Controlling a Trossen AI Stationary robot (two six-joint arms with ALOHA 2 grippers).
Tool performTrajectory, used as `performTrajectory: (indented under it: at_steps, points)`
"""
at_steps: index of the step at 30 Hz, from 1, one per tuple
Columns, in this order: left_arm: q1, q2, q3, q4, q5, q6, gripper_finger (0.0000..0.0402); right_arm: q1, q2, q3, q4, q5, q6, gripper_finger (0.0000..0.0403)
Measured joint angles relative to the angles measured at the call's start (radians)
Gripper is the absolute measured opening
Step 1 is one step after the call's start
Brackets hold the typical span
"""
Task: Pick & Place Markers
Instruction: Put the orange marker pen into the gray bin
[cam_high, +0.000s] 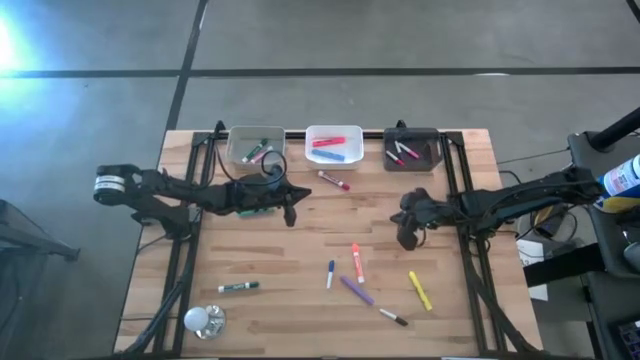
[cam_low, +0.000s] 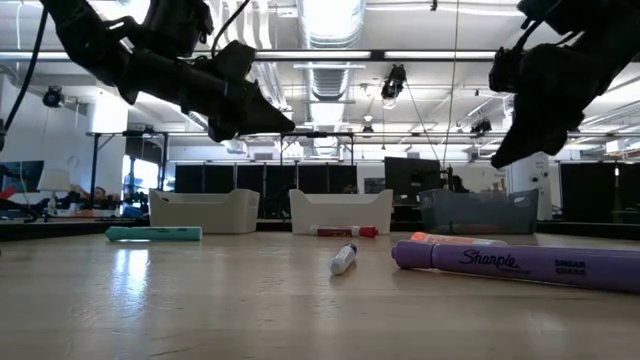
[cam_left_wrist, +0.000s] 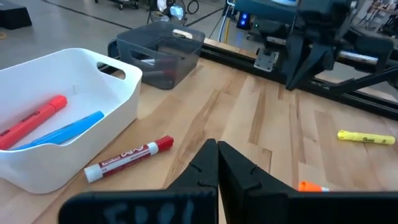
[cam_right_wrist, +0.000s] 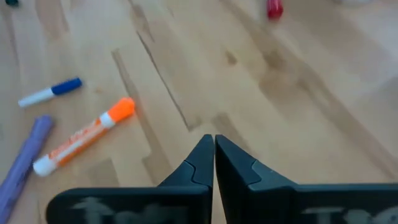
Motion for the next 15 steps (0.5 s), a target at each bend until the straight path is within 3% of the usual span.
performTrajectory:
  at_steps: [7,15]
  points:
    - [-0.002,0.000,-0.081,0.200,0.001,0.004,0.0000,0.073,0.066,0.079,-0.168,-0.022,0.151,0.0046]
    - [-0.018,0.000,-0.133,0.218,0.001,-0.006,0.0000,0.121,0.220,0.207,-0.321,-0.097,0.297,0.0102]
